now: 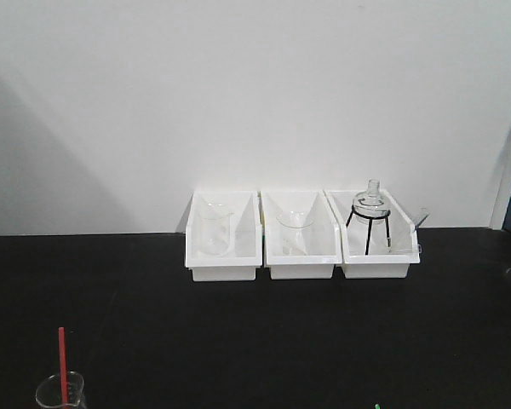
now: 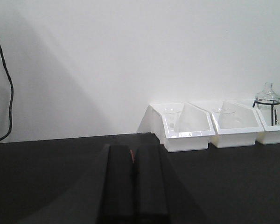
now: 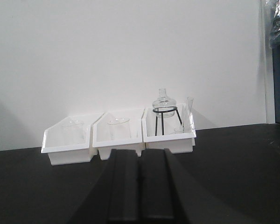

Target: Sort red and green spoons into left cabinet

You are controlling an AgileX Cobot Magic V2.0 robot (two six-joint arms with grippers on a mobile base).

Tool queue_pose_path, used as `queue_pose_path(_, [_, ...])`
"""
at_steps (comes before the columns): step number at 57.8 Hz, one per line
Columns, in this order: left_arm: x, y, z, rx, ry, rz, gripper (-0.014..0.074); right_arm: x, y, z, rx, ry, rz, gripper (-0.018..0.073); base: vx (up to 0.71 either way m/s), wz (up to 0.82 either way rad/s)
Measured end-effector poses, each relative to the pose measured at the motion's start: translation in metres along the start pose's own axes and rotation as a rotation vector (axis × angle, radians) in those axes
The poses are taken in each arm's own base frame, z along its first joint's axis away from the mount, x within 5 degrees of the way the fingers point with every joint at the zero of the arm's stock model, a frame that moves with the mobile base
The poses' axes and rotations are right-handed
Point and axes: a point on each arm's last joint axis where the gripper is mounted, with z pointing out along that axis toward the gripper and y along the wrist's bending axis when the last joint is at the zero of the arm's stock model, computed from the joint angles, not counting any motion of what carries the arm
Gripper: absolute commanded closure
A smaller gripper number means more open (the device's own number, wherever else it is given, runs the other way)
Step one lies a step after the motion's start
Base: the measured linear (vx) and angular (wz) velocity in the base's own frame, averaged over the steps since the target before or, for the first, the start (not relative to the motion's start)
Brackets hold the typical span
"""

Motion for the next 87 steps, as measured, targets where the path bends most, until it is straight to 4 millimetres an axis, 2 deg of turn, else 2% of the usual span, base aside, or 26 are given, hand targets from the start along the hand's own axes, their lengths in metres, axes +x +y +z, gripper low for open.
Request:
queue_pose_path(63, [-0.002, 0.0, 0.0, 0.0, -0.018, 0.0, 0.0597, -0.002, 0.0, 0.0, -0.003, -0.017, 0.0, 0.0562, 0.0, 0.0])
queue_pose_path(72, [-0.012, 0.0, -0.001, 0.003, -0.131, 0.0, 0.0597, -0.013, 0.002, -0.001, -0.021, -0.145, 0.021, 0.0562, 0.0, 0.0])
queue_pose_path(78, [-0.02, -0.001, -0.002, 0.006, -0.204, -0.006, 0.0597, -0.021, 0.003, -0.001, -0.023, -0.158, 0.052, 0.0562, 0.0, 0.0])
queue_pose_path(81, [-0.026, -0.001, -0.002, 0.007, -0.191, -0.013, 0.0597, -0.032, 0.004, -0.002, -0.021, -0.145, 0.053, 0.0562, 0.0, 0.0])
queue_pose_path(87, [-0.051, -0.003, -0.003, 0.008, -0.145, 0.002, 0.0597, -0.072, 0.01, -0.005, -0.017, -0.135, 0.016, 0.0562, 0.0, -0.01])
